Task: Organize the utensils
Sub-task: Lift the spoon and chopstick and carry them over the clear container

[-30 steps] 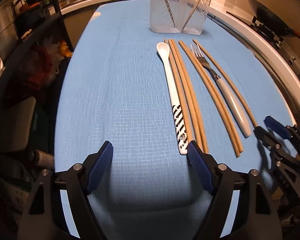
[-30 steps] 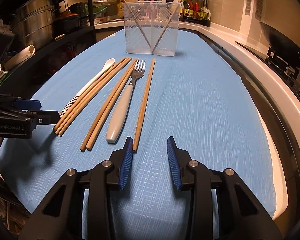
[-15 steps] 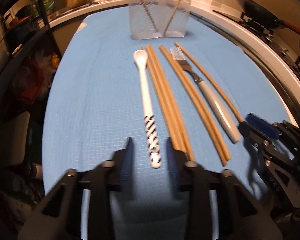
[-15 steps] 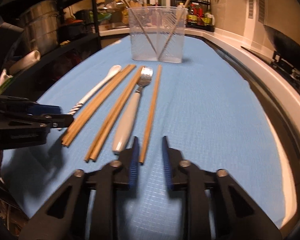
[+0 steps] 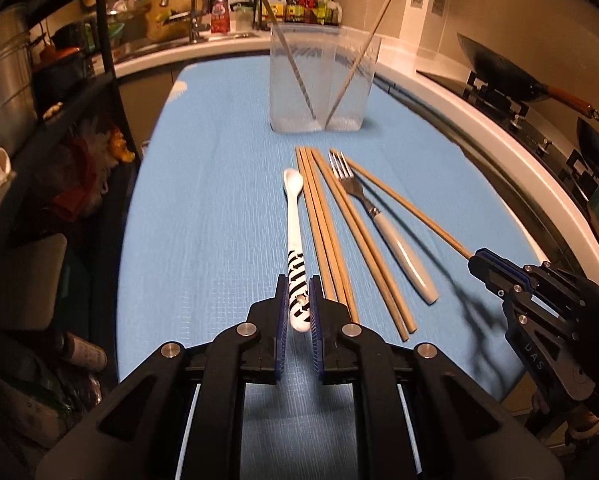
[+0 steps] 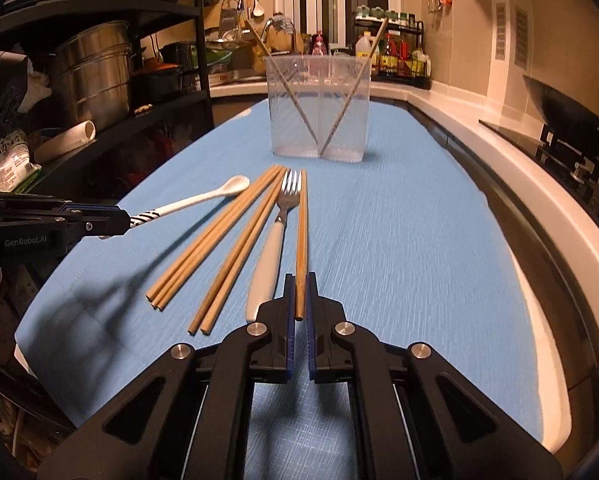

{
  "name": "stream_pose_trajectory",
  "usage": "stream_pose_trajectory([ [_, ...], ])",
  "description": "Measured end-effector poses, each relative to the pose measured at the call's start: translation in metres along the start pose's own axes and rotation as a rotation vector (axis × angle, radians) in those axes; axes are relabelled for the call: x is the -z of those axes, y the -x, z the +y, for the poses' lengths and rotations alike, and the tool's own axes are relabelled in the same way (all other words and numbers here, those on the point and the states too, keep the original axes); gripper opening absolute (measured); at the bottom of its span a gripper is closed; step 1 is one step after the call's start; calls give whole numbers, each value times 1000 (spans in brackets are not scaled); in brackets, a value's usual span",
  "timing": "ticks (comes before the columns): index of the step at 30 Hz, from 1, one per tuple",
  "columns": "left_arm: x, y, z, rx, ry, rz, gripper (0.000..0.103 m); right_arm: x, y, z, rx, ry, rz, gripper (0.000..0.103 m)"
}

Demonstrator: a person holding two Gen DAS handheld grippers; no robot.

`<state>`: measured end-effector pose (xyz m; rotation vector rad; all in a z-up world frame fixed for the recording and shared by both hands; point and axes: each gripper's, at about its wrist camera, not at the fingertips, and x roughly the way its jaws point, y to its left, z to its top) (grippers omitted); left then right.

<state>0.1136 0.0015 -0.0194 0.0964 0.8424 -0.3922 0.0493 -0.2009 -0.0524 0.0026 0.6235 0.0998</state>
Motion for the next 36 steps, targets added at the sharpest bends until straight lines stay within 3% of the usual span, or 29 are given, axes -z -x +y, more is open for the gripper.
stream_pose_trajectory([
  [15, -39, 53, 0, -14, 8, -186, 5, -42, 37, -7, 1, 22, -129, 5],
  [36, -101, 85, -7, -34, 2, -195, 5, -138, 78, -25, -4, 29, -224, 5],
])
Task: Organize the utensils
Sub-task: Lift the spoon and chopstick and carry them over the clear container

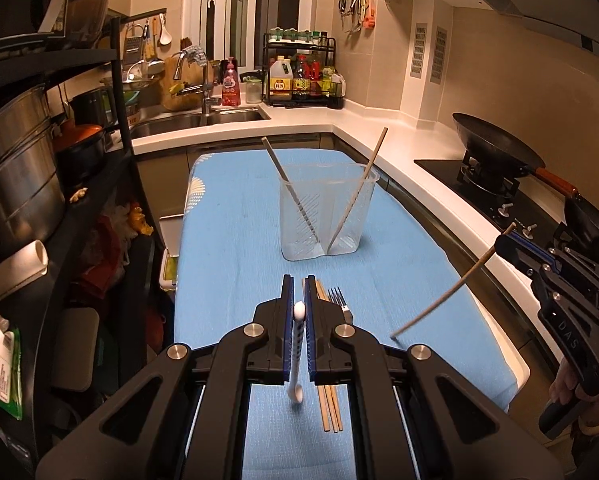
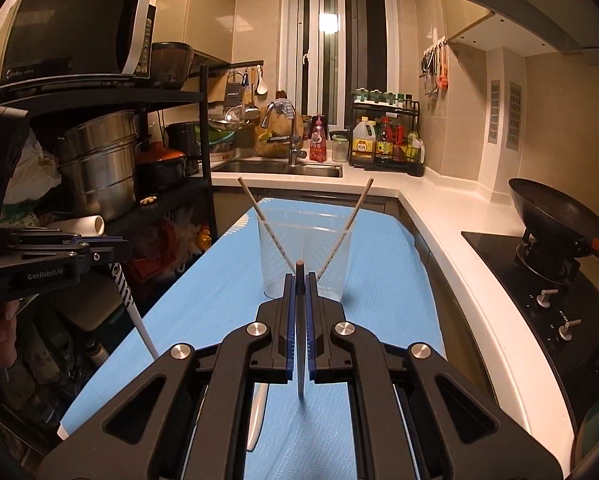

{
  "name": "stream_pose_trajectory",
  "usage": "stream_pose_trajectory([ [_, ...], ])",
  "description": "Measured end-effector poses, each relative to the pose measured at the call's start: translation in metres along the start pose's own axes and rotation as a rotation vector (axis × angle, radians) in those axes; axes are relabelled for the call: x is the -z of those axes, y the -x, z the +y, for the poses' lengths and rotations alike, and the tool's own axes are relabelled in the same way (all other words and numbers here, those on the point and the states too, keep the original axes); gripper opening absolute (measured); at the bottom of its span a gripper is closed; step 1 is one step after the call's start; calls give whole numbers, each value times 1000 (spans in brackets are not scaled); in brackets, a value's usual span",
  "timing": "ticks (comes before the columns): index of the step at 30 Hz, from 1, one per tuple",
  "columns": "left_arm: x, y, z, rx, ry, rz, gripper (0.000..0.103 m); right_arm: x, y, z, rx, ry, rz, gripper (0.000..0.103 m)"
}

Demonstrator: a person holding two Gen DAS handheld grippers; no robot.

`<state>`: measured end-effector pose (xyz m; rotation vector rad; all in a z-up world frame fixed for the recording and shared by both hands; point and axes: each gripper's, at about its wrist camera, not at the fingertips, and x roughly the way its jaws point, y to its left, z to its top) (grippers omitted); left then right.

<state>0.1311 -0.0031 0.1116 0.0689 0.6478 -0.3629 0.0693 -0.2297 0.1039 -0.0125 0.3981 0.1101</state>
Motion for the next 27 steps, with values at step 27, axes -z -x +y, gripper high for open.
stream_pose_trajectory([
  [27, -145, 8, -26, 36, -72, -123, 5, -125, -33, -19, 6, 47, -70, 5],
])
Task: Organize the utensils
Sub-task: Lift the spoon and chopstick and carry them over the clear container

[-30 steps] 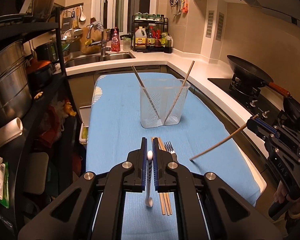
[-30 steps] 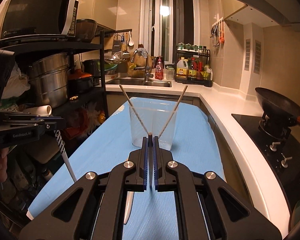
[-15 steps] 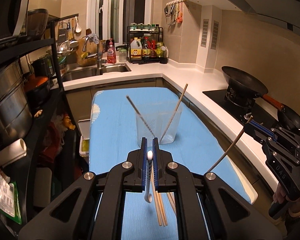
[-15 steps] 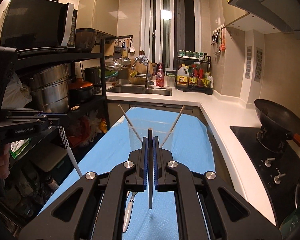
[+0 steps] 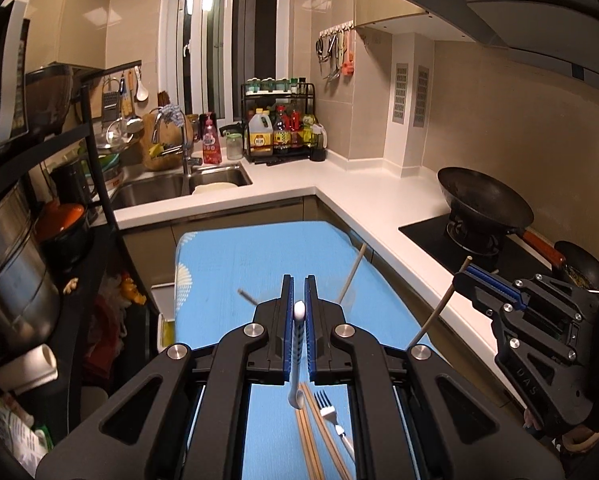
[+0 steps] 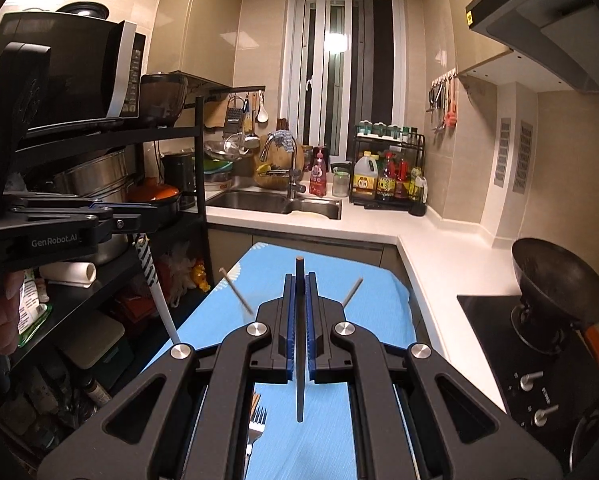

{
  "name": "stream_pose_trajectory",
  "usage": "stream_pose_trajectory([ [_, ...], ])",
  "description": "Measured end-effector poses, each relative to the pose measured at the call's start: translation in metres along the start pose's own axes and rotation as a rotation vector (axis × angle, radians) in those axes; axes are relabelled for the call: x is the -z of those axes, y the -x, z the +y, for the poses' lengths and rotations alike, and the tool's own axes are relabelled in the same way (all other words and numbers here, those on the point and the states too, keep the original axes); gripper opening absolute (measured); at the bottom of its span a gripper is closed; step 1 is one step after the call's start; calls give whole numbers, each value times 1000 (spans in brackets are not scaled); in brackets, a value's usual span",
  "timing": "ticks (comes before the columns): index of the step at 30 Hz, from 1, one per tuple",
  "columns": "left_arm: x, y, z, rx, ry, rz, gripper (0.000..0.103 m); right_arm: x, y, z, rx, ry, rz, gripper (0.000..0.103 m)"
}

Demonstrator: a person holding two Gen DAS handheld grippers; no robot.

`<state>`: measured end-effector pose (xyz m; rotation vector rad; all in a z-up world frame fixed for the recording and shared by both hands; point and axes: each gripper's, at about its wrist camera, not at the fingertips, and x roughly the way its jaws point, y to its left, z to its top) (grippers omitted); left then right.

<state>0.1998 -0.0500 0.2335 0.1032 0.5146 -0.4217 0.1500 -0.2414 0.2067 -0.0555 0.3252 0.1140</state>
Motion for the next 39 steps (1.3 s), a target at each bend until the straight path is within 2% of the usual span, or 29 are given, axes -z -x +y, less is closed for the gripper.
stream_pose_trajectory([
  [10, -54, -31, 3, 5, 9, -67, 5, -48, -43, -6, 21, 27, -68, 5],
  [17, -75, -63, 4, 15, 0, -80, 5, -64, -75, -9, 12, 24, -86, 5],
  [22, -73, -97, 8, 13, 6, -63, 5, -57, -102, -13, 7, 13, -66, 5],
  [30, -48, -149, 21, 1, 31, 15, 5, -28, -138, -22, 0, -16, 2, 5],
  [39, -31, -174, 29, -33, 26, 56, 5, -7, -153, -25, -5, -35, 50, 5],
])
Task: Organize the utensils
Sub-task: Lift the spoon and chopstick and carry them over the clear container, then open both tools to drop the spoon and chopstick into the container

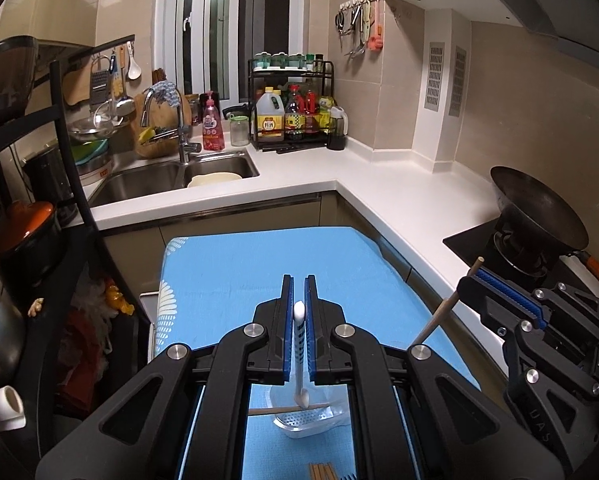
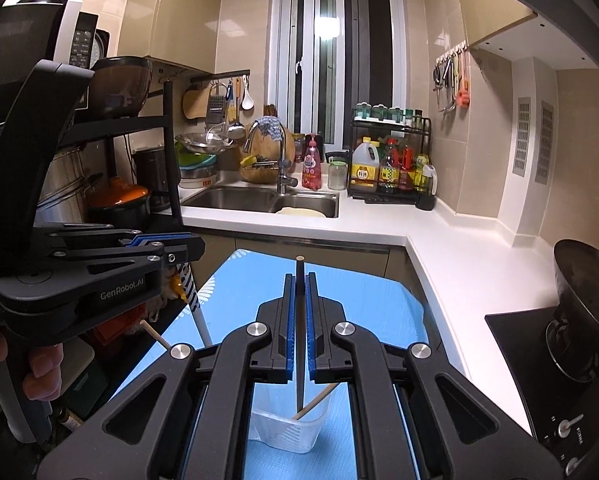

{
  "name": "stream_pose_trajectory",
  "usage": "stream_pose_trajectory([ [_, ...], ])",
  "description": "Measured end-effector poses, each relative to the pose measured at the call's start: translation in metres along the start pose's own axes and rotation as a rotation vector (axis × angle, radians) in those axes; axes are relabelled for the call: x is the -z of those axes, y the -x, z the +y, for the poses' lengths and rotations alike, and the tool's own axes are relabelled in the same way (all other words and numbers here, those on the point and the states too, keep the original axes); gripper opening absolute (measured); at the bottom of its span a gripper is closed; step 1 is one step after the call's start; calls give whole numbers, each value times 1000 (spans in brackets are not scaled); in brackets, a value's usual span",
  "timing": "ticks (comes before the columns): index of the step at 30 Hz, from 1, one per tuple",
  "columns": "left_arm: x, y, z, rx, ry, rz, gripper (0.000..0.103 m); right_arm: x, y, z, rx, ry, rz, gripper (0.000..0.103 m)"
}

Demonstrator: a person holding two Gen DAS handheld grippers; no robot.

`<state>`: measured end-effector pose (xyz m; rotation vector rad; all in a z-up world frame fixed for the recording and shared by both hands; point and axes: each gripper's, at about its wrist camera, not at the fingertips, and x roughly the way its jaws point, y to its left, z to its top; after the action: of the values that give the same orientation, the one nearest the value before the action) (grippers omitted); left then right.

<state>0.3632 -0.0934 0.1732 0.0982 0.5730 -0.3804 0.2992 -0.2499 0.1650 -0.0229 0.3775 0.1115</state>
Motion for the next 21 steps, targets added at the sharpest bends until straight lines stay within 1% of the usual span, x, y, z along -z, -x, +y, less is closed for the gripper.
stream_pose_trajectory([
  [4, 2, -4, 3, -9, 7, 3, 6, 6, -4, -2, -9, -6, 24, 5],
  [5, 3, -5, 6, -8, 16, 14, 7, 9, -5, -2, -12, -13, 33, 7],
  [6, 4, -6, 8, -10, 26, 22, 11, 11, -5, -3, -13, -17, 41, 11],
  [7, 5, -5, 10, -16, 39, 24, 31, 13, -6, -3, -15, -21, 47, 15],
  [8, 6, 0, 12, -31, 48, 10, 60, 14, -5, -4, -18, -26, 48, 27],
  [9, 8, 6, 13, -56, 51, -18, 70, 16, -2, -5, -20, -34, 44, 42],
  [10, 9, 11, 14, -79, 49, -44, 79, 19, 1, -5, -18, -38, 36, 48],
  [11, 11, 17, 14, -94, 44, -60, 81, 20, 4, -5, -18, -37, 29, 52],
  [13, 13, 24, 16, -97, 38, -51, 83, 23, 10, -3, -16, -26, 23, 55],
  [15, 14, 29, 18, -102, 44, -47, 83, 26, 17, -2, -8, -22, 12, 61],
  [17, 18, 36, 19, -110, 45, -43, 85, 26, 25, 0, -6, -22, 4, 64],
  [21, 24, 52, 19, -112, 59, -34, 85, 27, 47, 3, 7, -27, -18, 72],
])
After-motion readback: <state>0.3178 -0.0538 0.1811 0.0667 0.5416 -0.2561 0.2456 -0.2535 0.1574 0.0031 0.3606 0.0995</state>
